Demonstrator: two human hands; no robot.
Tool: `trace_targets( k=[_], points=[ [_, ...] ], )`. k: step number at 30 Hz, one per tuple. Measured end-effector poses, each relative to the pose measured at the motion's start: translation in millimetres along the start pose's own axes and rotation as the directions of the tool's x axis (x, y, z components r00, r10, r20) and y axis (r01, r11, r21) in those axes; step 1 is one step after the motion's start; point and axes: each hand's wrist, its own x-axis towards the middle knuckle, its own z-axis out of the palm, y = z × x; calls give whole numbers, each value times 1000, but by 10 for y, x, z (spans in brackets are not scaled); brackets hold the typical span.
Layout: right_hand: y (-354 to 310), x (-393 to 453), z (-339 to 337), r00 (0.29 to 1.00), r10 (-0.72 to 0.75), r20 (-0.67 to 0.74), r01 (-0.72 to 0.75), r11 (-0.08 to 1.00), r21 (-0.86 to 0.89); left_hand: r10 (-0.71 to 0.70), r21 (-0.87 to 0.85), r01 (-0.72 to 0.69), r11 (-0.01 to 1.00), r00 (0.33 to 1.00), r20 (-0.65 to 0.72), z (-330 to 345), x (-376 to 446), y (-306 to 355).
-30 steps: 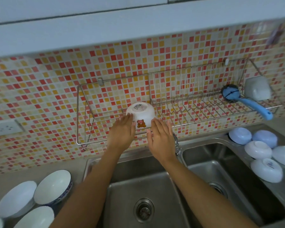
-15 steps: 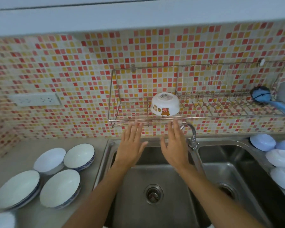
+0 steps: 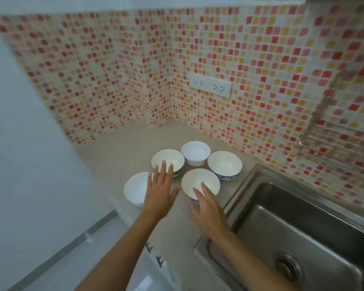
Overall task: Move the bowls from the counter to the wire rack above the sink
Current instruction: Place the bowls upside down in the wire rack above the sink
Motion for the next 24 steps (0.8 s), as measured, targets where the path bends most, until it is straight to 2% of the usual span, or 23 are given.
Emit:
trace_targets(
  k=[3, 5, 8, 14, 20, 24],
  points=[
    [-442, 192, 353, 988, -93, 125, 85, 994, 69, -168, -9, 168, 986, 986, 10, -72, -163, -671],
    [-654, 307, 575, 979, -87, 184, 60, 987, 147, -249, -34, 250, 968, 968, 33, -76, -254, -1022],
    [-879, 447, 820, 972, 1, 235, -53, 975, 216, -320, -58, 325, 944, 943, 87, -13, -310, -1402],
    [-1004, 661, 1074, 939, 100, 328, -170, 967, 191, -322, -364, 384, 848, 921, 221, 157, -193, -1674],
    [-1025, 739, 1236, 920, 161, 358, -238, 954, 181, -350, -504, 479, 718, 875, 334, 310, -13, -1752],
    [-1045, 729, 1241, 918, 214, 335, -293, 933, 207, -371, -575, 486, 659, 874, 314, 398, 68, -1749]
  ],
)
